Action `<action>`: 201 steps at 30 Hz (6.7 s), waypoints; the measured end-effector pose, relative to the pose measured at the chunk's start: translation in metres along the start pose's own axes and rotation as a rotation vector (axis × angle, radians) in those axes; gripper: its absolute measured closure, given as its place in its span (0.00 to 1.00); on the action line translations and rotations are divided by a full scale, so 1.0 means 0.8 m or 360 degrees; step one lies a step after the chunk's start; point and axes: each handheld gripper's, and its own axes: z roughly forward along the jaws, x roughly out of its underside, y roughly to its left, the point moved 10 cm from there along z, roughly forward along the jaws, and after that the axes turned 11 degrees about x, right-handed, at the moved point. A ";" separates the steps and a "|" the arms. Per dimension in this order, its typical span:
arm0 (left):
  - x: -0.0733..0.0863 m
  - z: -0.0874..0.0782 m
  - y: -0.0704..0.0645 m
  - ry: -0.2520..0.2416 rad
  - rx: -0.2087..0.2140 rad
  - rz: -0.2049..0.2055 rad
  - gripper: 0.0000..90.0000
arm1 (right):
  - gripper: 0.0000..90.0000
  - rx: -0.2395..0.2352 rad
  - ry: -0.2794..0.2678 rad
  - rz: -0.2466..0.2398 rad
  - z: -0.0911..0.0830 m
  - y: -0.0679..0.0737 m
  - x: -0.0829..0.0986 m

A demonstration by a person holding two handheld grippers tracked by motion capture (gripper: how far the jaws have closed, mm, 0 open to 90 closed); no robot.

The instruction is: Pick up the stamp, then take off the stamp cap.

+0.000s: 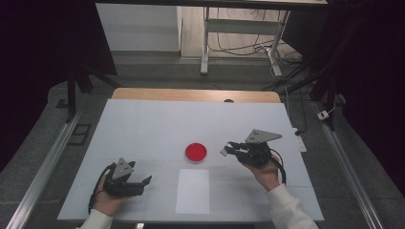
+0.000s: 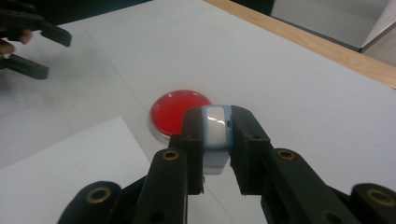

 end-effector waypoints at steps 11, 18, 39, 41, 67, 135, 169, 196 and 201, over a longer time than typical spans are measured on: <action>-0.002 0.003 0.000 -0.0002 0.0002 0.0000 0.20 | 0.84 -0.0087 -0.0046 0.0063 -0.006 0.021 -0.005; -0.004 0.003 -0.003 -0.0010 0.0011 0.0014 0.20 | 0.84 -0.0150 -0.0065 0.0071 -0.007 0.047 -0.006; -0.007 0.006 -0.005 -0.0008 0.0012 0.0020 0.20 | 0.83 -0.0235 -0.0064 0.0072 -0.002 0.082 -0.005; -0.007 0.005 -0.005 -0.0009 0.0012 0.0019 0.20 | 0.83 -0.0234 -0.0069 0.0076 -0.002 0.081 -0.006; -0.010 0.003 -0.008 -0.0039 0.0020 0.0016 0.20 | 0.83 -0.0224 -0.0083 0.0096 0.003 0.080 -0.013; -0.098 0.082 -0.103 -0.0056 0.0197 0.0294 0.21 | 0.83 -0.0178 -0.0048 0.0072 0.016 0.088 -0.005; -0.117 0.112 -0.127 -0.0044 0.0247 0.0340 0.22 | 0.84 -0.0163 -0.0059 0.0155 0.021 0.089 -0.003; -0.126 0.136 -0.135 -0.0046 0.0210 0.0386 0.44 | 0.84 -0.0169 -0.0090 0.0233 0.024 0.089 -0.003; -0.126 0.138 -0.137 -0.0040 0.0203 0.0402 0.50 | 0.84 -0.0166 -0.0092 0.0235 0.023 0.088 -0.003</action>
